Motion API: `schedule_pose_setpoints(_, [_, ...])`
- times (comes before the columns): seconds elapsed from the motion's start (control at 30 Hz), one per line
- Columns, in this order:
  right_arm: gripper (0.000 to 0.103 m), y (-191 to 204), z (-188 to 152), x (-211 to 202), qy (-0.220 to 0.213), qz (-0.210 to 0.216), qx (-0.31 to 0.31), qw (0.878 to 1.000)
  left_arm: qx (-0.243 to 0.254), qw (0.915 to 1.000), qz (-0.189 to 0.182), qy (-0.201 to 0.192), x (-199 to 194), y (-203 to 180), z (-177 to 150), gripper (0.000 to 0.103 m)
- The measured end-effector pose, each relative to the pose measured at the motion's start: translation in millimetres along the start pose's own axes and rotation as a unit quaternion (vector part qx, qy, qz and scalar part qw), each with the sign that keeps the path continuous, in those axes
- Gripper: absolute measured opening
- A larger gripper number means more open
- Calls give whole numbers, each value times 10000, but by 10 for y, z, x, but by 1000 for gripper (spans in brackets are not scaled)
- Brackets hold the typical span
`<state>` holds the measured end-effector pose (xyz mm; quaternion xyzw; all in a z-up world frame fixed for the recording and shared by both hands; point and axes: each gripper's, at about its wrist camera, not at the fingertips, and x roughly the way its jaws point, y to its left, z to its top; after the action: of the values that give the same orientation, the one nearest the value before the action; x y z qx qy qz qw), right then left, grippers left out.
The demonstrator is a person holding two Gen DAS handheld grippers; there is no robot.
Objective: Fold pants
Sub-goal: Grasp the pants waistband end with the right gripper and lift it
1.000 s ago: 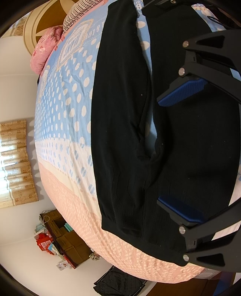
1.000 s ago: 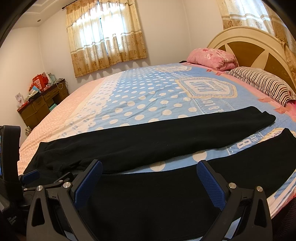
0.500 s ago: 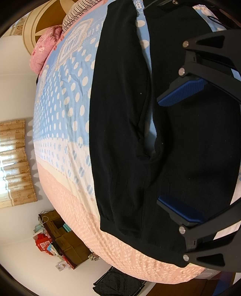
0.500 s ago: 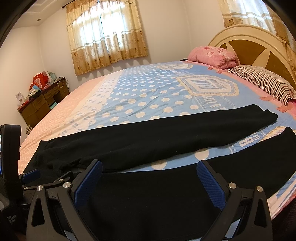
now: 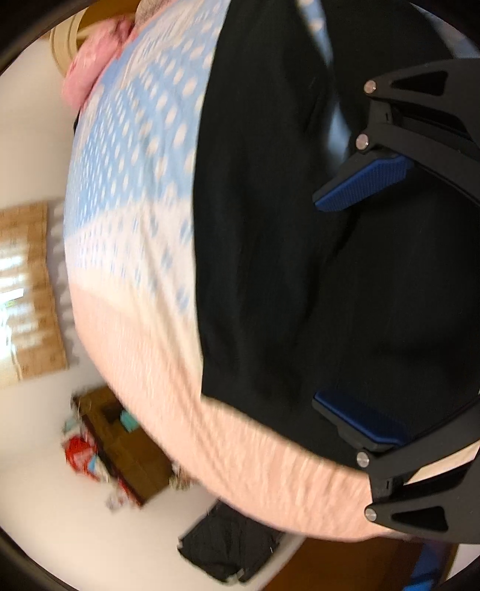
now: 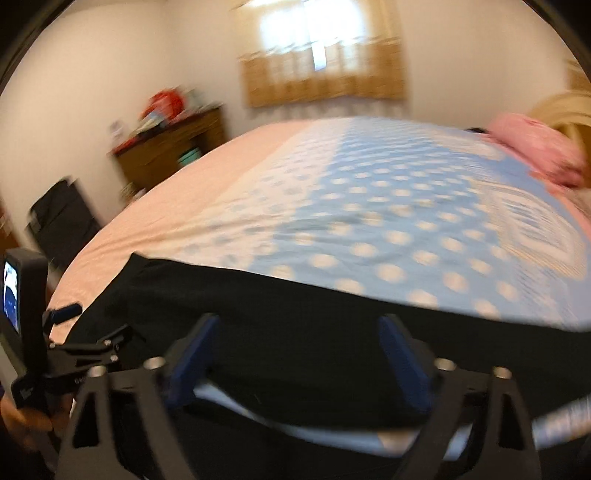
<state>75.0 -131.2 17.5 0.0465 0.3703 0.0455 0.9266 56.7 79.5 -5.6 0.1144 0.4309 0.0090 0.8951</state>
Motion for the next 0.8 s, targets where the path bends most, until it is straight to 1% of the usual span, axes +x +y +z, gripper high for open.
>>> schedule_pose_setpoints(0.03, [76, 44, 99, 166, 168, 153, -83, 9997, -73, 9999, 74, 6, 48, 79, 42, 100])
schedule_pose_setpoints(0.1, [76, 153, 295, 566, 506, 542, -153, 9971, -212, 9997, 134, 69, 162, 216, 119, 100])
schedule_pose_setpoints(0.17, [76, 288, 421, 867, 689, 838, -283, 9937, -349, 9990, 225, 134, 289, 336, 180, 100])
schedule_pose_setpoints(0.23, [76, 465, 516, 1152, 855, 1095, -579, 9886, -446, 9984, 262, 220, 423, 421, 227, 100])
schedule_pose_setpoints(0.3, [76, 641, 559, 1417, 1071, 1178, -875, 9834, -518, 9981, 164, 303, 551, 479, 249, 100])
schedule_pose_setpoints(0.33, [76, 729, 575, 1558, 1154, 1113, -1047, 9815, -540, 9979, 125, 337, 584, 499, 250, 100])
schedule_pose_setpoints(0.4, [76, 784, 581, 1746, 1258, 1072, -1252, 9783, -639, 9969, 18, 451, 696, 530, 249, 100])
schedule_pose_setpoints(0.47, [74, 792, 566, 1895, 1444, 1211, -1287, 9736, -710, 9961, -125, 514, 795, 558, 242, 100])
schedule_pose_setpoints(0.5, [68, 792, 537, 1970, 1577, 1293, -1278, 9706, -728, 9957, -175, 544, 845, 563, 239, 100])
schedule_pose_setpoints(0.53, [64, 797, 514, 1984, 1563, 1244, -1335, 9707, -729, 9956, -187, 566, 870, 564, 239, 100])
schedule_pose_setpoints(0.57, [60, 820, 486, 1953, 1426, 1166, -1506, 9713, -720, 9955, -202, 584, 900, 560, 239, 100])
schedule_pose_setpoints(0.6, [44, 843, 464, 1932, 1382, 1146, -1703, 9689, -683, 9959, -211, 553, 910, 551, 243, 101])
schedule_pose_setpoints(0.63, [22, 851, 460, 1913, 1407, 1282, -1778, 9655, -642, 9963, -217, 526, 906, 544, 247, 101])
schedule_pose_setpoints(0.67, [11, 849, 459, 1883, 1473, 1473, -1738, 9625, -614, 9965, -227, 518, 917, 551, 254, 101])
schedule_pose_setpoints(0.7, [6, 844, 454, 1858, 1534, 1541, -1668, 9617, -592, 9966, -243, 528, 925, 550, 252, 102])
schedule_pose_setpoints(0.73, [4, 857, 448, 1837, 1500, 1480, -1669, 9632, -592, 9965, -259, 528, 925, 555, 258, 102])
schedule_pose_setpoints(0.8, [3, 906, 440, 1760, 1393, 1382, -1731, 9652, -635, 9961, -339, 502, 890, 584, 249, 102])
